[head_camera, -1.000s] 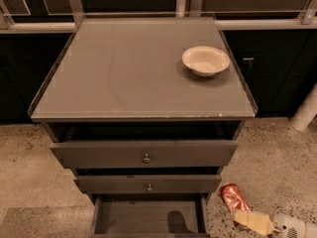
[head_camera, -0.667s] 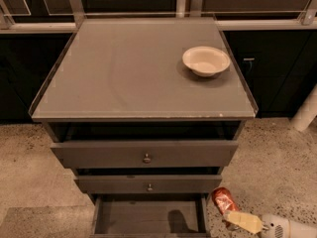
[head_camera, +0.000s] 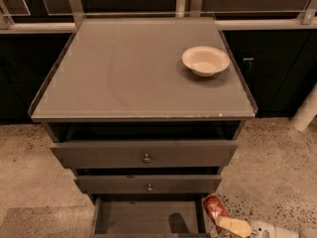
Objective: Place coke can into bottom drawer
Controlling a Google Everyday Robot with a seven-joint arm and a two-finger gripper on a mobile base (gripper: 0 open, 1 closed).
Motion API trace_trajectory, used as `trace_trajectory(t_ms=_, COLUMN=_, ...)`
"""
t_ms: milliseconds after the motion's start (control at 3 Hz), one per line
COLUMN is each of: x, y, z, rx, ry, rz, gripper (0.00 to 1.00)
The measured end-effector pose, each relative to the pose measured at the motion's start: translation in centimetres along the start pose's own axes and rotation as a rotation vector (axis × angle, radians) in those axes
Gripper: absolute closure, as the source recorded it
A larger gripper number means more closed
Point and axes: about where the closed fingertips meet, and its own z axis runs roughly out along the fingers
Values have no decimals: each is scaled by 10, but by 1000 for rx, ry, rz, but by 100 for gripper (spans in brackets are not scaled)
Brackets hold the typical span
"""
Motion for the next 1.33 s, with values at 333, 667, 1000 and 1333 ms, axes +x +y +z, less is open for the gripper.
trace_trajectory(t_ms=333, x=2, y=-31, z=14, rx=-19, ry=-17, rz=62, gripper=100)
trace_trajectory(t_ms=667, x=12, y=-80, z=54, rx=-84, ry=6, rz=167, gripper=100)
trace_trajectory(t_ms=1000, x=21, y=-111, z=82, rx=-117, ry=31, rz=230, gripper=100)
trace_trajectory(t_ms=1333, x=33, y=-141, z=118, rx=-87, ry=94, rz=276, gripper=100)
